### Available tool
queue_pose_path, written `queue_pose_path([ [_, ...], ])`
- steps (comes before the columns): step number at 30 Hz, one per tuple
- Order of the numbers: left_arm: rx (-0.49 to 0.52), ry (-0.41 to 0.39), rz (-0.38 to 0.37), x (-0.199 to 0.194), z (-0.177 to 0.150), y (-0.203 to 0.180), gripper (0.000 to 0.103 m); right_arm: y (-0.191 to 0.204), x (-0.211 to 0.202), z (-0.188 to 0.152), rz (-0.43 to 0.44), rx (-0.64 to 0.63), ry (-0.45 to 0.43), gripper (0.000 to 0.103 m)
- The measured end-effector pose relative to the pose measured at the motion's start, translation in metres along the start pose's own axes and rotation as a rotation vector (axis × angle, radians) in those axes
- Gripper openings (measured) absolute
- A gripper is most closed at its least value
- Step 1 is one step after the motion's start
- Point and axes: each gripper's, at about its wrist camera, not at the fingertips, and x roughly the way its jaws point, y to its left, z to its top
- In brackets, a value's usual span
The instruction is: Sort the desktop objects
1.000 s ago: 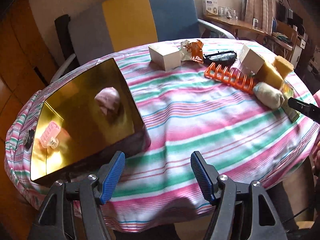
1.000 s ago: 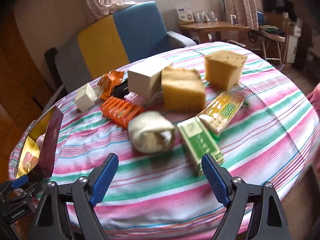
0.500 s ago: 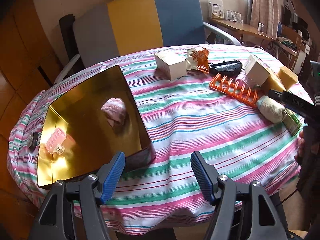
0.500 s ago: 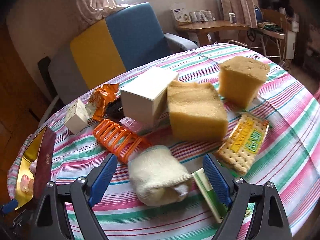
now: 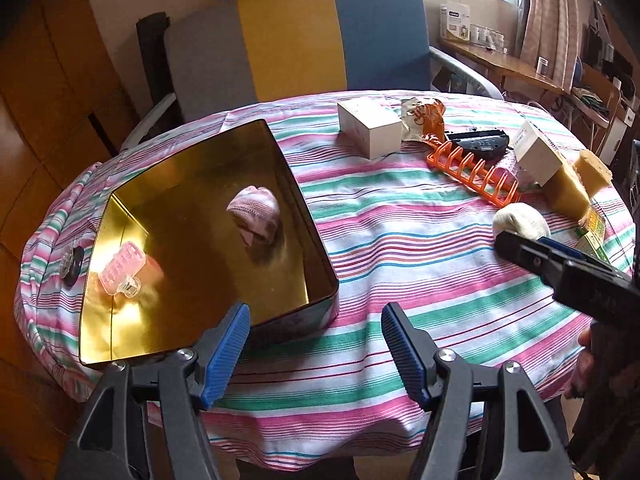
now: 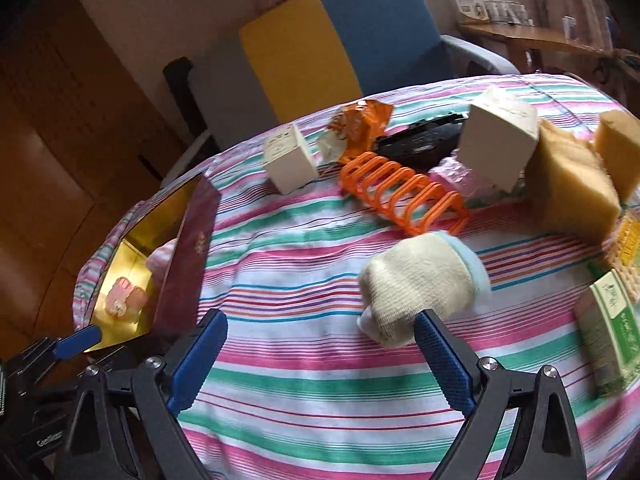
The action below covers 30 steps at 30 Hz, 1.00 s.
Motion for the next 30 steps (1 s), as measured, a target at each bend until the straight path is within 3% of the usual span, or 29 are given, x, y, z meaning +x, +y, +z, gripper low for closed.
queue_pose_path([
  [4,-0.008,0.003,0.002,0.001,-0.001,0.004,0.07,0.015,0.003,-0.004,0.063,-0.031,0.03,0.096],
  [10,-0.023,0.004,-0.001,0.002,-0.003,0.01,0.07,0.007,-0.018,0.006,0.034,-0.011,-0.028,0.096],
  [15,-0.026,-0.001,-0.003,0.001,-0.004,0.012,0.07,-0.016,-0.033,0.026,-0.09,0.032,-0.116,0.096],
  [20,-0.029,0.0,-0.003,0.0,-0.005,0.014,0.07,-0.035,-0.01,0.038,-0.201,0.072,-0.094,0.096],
  [26,-0.038,0.0,0.004,-0.001,-0.007,0.019,0.07,-0.019,0.019,0.027,-0.17,0.039,-0.032,0.095],
  [30,-0.043,-0.004,0.005,-0.004,-0.009,0.021,0.07,-0.002,0.023,0.022,-0.096,0.011,-0.002,0.095],
])
